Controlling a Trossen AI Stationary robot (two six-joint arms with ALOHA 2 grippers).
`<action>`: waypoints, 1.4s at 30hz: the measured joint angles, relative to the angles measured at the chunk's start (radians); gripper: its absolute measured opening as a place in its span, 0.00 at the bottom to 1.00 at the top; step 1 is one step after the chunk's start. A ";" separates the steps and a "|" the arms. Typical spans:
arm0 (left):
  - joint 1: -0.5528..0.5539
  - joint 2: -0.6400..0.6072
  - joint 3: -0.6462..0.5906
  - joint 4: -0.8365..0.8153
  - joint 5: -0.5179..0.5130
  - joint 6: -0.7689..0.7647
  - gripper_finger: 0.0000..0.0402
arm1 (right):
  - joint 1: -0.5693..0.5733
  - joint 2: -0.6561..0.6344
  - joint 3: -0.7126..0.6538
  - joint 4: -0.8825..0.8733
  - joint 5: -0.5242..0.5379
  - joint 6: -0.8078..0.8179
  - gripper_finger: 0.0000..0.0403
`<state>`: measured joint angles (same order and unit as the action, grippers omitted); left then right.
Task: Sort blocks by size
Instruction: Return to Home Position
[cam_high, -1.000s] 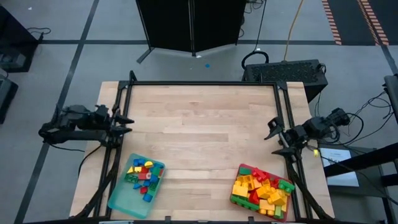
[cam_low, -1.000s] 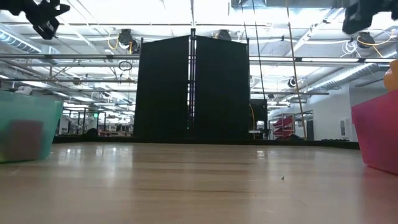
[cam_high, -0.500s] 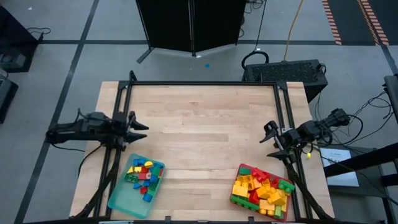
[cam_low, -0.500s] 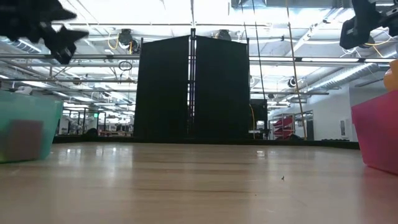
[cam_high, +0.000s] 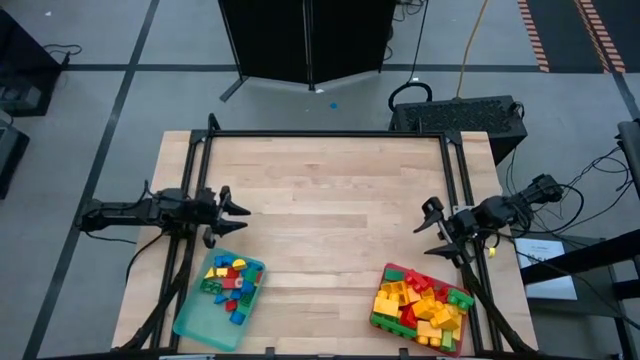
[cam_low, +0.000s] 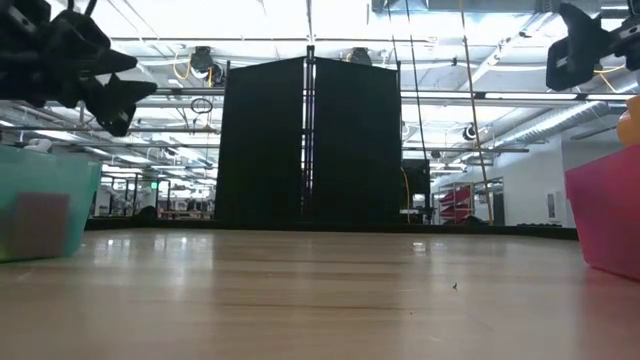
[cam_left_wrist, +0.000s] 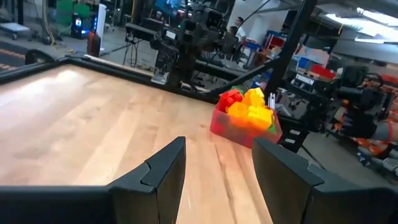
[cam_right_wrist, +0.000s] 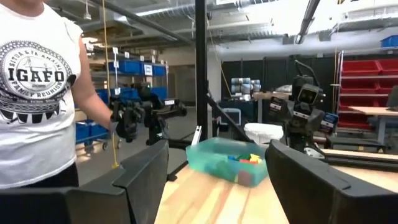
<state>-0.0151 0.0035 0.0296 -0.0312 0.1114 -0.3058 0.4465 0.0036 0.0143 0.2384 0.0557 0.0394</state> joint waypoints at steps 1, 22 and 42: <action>0.000 0.000 0.000 0.000 -0.001 0.008 0.47 | 0.000 0.000 0.000 -0.006 0.000 -0.004 0.65; 0.000 0.000 0.000 -0.005 -0.039 -0.002 0.47 | 0.002 0.010 0.001 -0.188 -0.266 -0.122 0.65; 0.000 0.000 0.000 -0.004 -0.040 -0.002 0.47 | -0.001 0.053 0.001 -0.211 -0.108 -0.157 0.65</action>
<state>-0.0151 0.0040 0.0296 -0.0357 0.0711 -0.3077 0.4458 0.0563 0.0154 0.0277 -0.0525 -0.1173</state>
